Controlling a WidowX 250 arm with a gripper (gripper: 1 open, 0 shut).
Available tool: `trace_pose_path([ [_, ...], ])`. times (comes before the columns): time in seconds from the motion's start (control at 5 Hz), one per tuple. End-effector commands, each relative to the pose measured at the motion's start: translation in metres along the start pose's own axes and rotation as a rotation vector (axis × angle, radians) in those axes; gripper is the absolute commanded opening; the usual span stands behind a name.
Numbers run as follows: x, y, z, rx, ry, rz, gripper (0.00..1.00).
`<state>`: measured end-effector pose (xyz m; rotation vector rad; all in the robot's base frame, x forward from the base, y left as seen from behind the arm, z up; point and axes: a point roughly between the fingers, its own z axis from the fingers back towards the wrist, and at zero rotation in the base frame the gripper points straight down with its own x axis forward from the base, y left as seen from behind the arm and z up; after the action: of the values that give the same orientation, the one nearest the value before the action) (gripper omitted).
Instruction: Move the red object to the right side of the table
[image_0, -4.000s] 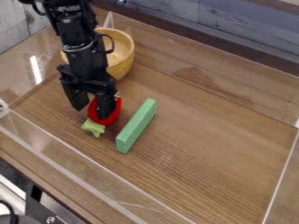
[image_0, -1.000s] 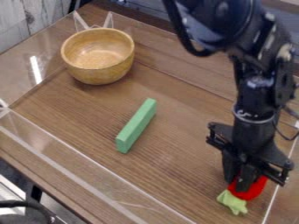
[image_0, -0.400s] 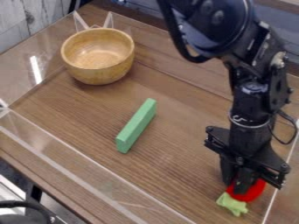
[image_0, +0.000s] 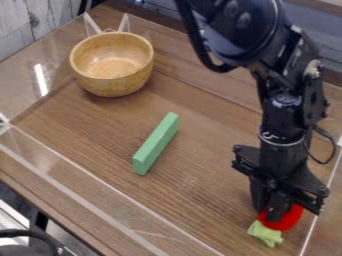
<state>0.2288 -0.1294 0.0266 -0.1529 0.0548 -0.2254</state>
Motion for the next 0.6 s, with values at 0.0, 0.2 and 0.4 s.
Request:
trace_pose_path([
  [0.0,-0.001,0.003,0.007,-0.001,-0.004,0.01,1.0],
  [0.2,-0.001,0.004,0.012,-0.001,-0.002,0.018,1.0],
  [0.4,-0.002,0.005,0.022,-0.003,-0.006,0.019,1.0],
])
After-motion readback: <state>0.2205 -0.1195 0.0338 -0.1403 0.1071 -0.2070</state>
